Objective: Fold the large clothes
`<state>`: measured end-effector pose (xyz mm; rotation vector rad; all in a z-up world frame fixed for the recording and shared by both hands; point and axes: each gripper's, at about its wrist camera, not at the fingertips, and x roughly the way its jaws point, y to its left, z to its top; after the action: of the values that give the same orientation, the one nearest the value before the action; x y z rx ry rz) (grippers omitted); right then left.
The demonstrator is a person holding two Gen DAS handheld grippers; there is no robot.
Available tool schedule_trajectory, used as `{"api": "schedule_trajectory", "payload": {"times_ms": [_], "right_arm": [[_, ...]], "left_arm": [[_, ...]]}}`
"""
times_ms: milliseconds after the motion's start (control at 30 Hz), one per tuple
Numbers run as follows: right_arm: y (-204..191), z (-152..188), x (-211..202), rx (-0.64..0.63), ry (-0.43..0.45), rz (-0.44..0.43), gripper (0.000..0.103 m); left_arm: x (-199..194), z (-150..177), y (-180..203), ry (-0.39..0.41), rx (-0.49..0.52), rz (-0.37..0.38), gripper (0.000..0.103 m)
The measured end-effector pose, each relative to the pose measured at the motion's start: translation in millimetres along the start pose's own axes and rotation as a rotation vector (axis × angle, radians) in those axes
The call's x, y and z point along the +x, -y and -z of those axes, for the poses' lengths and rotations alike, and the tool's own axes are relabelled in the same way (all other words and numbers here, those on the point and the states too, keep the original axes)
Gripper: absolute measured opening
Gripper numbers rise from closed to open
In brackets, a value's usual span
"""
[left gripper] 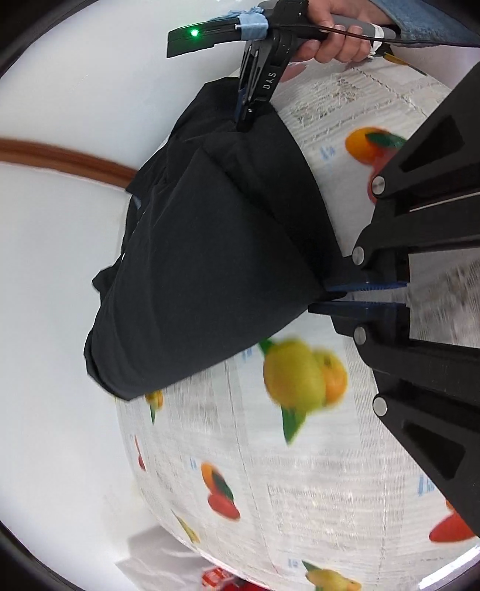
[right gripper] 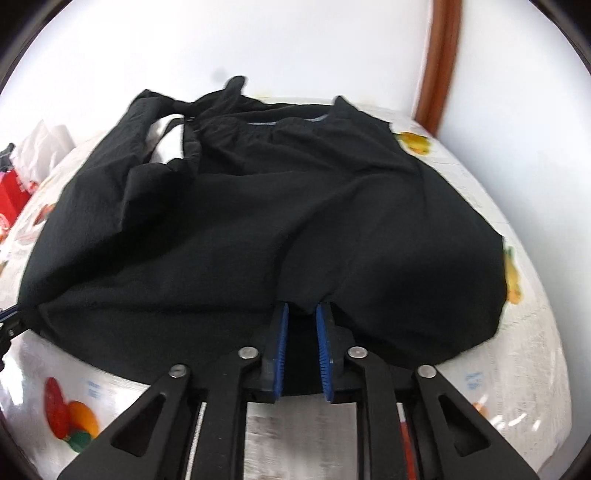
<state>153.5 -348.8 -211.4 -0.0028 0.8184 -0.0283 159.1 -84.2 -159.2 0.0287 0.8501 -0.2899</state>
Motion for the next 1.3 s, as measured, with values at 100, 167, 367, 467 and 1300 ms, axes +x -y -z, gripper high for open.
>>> {"api": "schedule_trajectory", "payload": {"times_ms": [100,167,367,467,1300], "right_arm": [[-24,-4,2,-0.037,0.003,-0.017,0.014],[-42,-7,4,-0.058,0.006,-0.032,0.013],[-86,-15,8,-0.107,0.013,-0.071,0.009],[-94,-19,11,-0.118,0.012,-0.091,0.008],[-127,-103,41,0.037,-0.012,-0.443,0.068]], "left_arm": [[-9,8,-22,0.007,-0.029,-0.024,0.003],[-17,13,-40,0.004,-0.055,-0.048,0.002],[-44,26,-86,0.017,-0.126,-0.108,0.002],[-55,30,-92,0.022,-0.146,-0.086,0.002],[17,-21,-66,-0.021,-0.114,0.061,0.065]]}}
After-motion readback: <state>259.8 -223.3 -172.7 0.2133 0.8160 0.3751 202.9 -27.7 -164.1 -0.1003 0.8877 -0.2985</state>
